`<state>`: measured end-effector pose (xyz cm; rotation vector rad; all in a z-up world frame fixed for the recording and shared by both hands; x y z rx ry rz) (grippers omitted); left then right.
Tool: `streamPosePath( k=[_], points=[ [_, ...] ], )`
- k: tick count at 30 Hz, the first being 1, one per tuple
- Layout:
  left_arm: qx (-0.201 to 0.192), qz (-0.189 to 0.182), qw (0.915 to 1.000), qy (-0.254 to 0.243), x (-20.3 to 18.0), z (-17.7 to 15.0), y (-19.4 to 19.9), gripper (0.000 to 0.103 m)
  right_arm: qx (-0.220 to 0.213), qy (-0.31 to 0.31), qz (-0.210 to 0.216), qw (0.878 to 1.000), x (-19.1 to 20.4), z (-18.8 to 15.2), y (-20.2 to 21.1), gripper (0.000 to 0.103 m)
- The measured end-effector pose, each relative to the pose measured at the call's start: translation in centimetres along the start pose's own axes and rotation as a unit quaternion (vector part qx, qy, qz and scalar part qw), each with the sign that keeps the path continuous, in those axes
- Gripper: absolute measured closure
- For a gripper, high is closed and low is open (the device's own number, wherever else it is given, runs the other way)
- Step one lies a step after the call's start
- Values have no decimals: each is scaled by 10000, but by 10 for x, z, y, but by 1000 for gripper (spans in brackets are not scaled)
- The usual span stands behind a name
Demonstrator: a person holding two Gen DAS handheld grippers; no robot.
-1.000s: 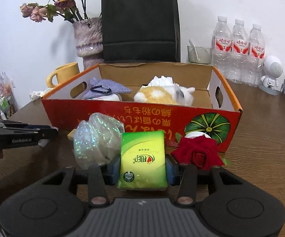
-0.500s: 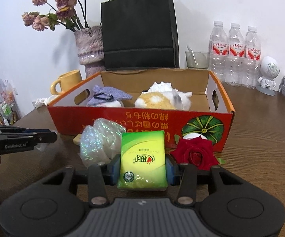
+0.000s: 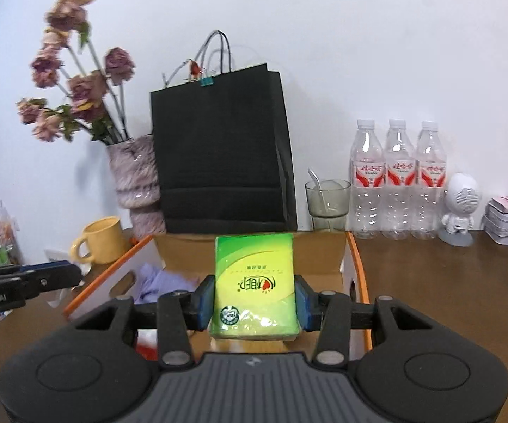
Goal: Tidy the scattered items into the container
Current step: 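Carry the tissue pack and sachet over the box and open both grippers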
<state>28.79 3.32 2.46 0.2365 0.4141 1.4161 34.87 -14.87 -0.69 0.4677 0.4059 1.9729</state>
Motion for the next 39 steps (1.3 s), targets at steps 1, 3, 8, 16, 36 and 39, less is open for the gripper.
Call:
streamPosePath(
  k=[1, 3, 8, 16, 36, 39],
  points=[
    [-5, -1, 10000, 8, -2, 5, -10, 82, 28, -18, -19, 10000, -1, 4, -10, 59],
    [23, -16, 10000, -23, -6, 13, -36, 82, 184, -14, -60, 9998, -3, 11, -34, 59],
    [491, 164, 9985, 179, 1, 13, -97, 82, 641, -103, -136, 9978, -10, 14, -87, 59],
    [915, 277, 9946, 410, 17, -2, -126, 82, 1014, -251, -258, 9942, -22, 6, -122, 59],
    [1146, 845, 9876, 658, 36, 4, -119, 0, 1024, -199, -428, 9936, -22, 12, -111, 2],
    [1145, 824, 9882, 601, 33, 3, -118, 0, 1029, -125, -412, 9938, -18, 11, -110, 2]
  ],
)
Point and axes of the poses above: each gripper's, at about its wrist camera, not at the fingertips, and y roughly against the way its jaws point, x to its left, z to its top, the point moved 5 cm from there along -y, roughly the way its jaws point, and after that the axes turned 5 degrees about x, right-handed, at the moved point
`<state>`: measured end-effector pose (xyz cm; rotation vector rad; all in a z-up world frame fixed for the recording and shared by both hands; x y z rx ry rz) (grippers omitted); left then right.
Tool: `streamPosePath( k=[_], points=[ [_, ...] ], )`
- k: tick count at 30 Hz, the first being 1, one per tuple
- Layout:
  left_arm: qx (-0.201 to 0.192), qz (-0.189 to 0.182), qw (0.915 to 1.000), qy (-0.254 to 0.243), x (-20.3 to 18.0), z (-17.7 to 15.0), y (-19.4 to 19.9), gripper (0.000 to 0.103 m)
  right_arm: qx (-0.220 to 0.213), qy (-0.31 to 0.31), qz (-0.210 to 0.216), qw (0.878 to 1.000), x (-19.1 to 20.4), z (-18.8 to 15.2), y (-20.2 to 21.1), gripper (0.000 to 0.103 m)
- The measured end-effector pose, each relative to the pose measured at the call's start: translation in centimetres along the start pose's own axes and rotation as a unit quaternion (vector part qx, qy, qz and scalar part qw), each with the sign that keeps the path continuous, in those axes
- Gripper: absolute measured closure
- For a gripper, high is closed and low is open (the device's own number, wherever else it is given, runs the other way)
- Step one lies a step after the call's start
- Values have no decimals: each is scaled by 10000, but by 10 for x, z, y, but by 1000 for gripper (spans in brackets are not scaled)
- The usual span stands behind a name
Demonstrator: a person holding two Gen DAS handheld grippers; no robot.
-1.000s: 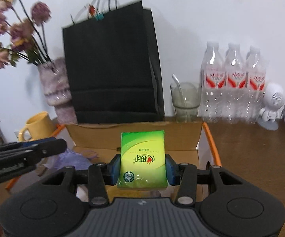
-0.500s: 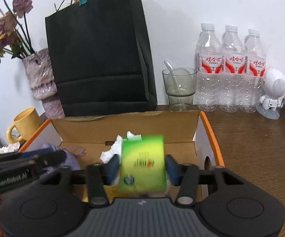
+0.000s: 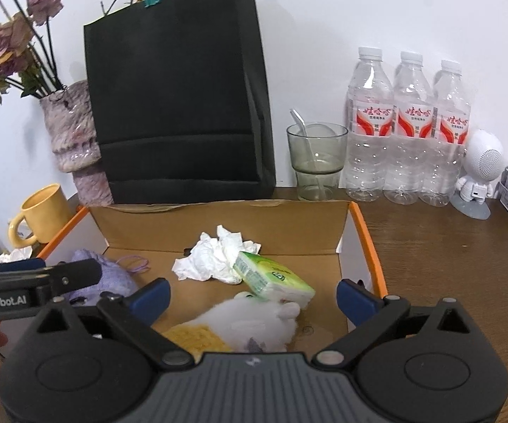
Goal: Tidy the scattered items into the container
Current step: 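Carry the tissue pack and sachet over the box and open both grippers, then grasp the red rose with the right gripper while the left grasps the yellow soap bar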
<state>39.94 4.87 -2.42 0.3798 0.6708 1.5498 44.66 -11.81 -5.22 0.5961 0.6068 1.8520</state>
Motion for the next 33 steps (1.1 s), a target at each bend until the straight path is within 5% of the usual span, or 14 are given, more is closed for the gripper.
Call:
streamPosePath(
  k=[10, 20, 33],
  points=[
    [-227, -113, 9995, -162, 2, -4, 22, 0, -103, 63, 29, 9999, -1, -3, 15, 2],
    [-551, -214, 9978, -291, 36, -45, 97, 0, -523, 373, -137, 9978, -19, -49, 91, 2],
    [389, -301, 9972, -570, 25, -110, 71, 7, 44, 392, -302, 9988, -19, -121, 78, 5]
  ],
)
Point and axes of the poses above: each gripper's, at about its wrist camera, not at the fingertips, and y roughly against the way its jaws point, x to its left, z to its top, the point moved 5 cm from there along -y, roughly the way its jaws point, and after that the axes turned 5 degrees about x, right-handed, at the moved point
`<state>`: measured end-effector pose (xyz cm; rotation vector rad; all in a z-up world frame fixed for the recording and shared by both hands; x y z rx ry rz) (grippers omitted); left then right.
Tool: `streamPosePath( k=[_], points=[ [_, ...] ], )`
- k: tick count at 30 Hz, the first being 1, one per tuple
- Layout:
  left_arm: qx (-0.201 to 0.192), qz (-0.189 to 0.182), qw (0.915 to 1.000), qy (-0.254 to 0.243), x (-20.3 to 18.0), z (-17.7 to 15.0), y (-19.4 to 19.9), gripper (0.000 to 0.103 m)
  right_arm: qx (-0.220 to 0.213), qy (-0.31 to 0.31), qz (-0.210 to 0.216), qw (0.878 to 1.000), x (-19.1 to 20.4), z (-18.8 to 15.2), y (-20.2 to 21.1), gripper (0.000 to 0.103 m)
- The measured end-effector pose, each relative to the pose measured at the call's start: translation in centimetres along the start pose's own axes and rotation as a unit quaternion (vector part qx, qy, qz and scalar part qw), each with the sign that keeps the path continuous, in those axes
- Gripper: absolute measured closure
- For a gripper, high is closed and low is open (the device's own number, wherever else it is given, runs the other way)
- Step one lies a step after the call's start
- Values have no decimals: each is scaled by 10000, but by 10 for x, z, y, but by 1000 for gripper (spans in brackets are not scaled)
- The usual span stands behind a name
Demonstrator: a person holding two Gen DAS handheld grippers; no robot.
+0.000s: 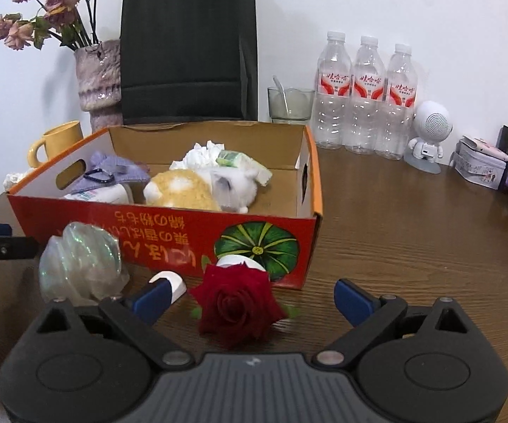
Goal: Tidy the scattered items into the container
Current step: 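Grasp the red rose with the right gripper while the left grasps the yellow soap bar, then lower the rose and soap bar into the box and open both grippers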
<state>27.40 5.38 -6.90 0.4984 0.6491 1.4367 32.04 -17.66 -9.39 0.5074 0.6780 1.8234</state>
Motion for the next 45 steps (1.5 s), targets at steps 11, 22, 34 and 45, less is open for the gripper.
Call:
streamPosePath(
  k=[11, 22, 34, 45],
  points=[
    [161, 56, 9998, 104, -19, -2, -21, 40, 33, -54, -49, 10000, 7, -3, -11, 17],
    [119, -28, 9999, -77, -23, -10, -18, 71, 146, -119, 301, 9994, 12, -10, -10, 59],
    [28, -125, 9999, -71, -22, -12, -10, 71, 119, -220, 378, 9990, 12, -13, -3, 59],
    [-328, -340, 9988, 101, -17, -11, 31, 71, -238, -447, 637, 9967, 11, -9, 35, 59]
  ],
)
Point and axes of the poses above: each gripper's, at about its wrist camera, not at the fingertips, and y roughly against the way its jaws point, x to its left, z to its top, the point moved 5 cm from there along -y, roughly the way its jaws point, and after that the axes turned 5 degrees about x, right-handed, at the moved point
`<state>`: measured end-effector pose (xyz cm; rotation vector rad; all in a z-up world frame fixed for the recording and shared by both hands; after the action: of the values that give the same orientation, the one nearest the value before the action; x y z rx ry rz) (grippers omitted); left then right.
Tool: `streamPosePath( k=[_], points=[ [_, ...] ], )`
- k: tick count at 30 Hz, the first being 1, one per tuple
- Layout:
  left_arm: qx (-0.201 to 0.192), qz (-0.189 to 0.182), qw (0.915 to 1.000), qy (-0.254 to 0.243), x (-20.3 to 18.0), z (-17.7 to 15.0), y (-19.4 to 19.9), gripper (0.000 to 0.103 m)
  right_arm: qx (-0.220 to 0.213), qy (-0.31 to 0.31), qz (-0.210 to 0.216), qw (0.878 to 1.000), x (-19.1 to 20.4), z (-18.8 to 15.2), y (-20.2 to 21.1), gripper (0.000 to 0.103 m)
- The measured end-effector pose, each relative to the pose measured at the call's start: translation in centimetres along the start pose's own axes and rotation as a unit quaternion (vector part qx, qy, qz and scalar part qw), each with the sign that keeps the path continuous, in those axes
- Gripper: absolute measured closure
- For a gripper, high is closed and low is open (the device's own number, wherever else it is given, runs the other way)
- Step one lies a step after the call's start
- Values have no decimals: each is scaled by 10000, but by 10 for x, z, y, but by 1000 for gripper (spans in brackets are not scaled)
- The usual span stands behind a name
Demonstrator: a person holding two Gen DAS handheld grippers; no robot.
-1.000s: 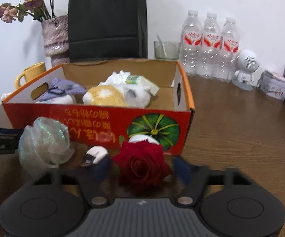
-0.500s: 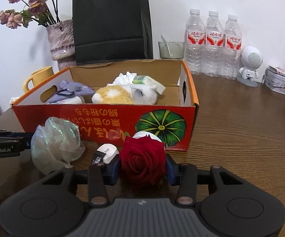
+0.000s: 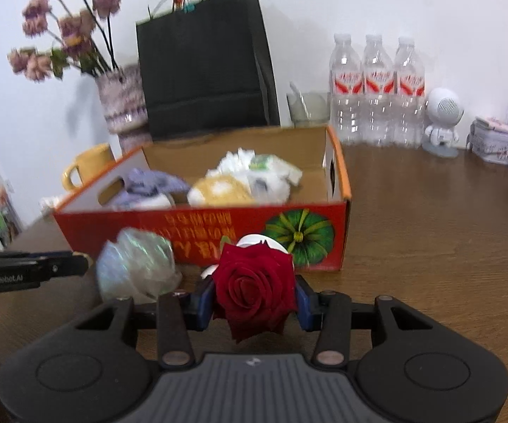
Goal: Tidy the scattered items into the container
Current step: 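Lower the rose and soap bar into the box and open both grippers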
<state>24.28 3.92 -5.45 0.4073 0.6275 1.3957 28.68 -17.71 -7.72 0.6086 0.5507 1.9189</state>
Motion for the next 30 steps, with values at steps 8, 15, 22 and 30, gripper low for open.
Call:
streamPosePath(
  k=[8, 15, 22, 30],
  points=[
    [-708, 41, 9975, 40, 6, 49, 25, 71, -691, 62, -20, 9976, -4, 52, 23, 59],
    [-1057, -25, 9938, 339, 13, 106, -11, 71, -869, 86, 1, 9962, -1, 108, -19, 59],
    [-676, 178, 9965, 453, 18, 127, -75, 71, -357, 141, 130, 9992, 18, 131, -88, 59],
    [-378, 236, 9979, 477, 22, 122, -97, 71, 21, 194, 154, 9997, 33, 131, -127, 59]
  ],
)
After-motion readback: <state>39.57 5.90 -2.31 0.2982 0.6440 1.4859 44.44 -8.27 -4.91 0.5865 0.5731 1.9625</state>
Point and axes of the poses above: each gripper's, at about its wrist camera, not at the fingertips, and y roughly against the way its jaws point, x to its left, z to its top, the point moved 5 cm from there along -y, roughly the way its jaws point, and after that the axes turned 5 degrees about x, right-handed, at the moved point
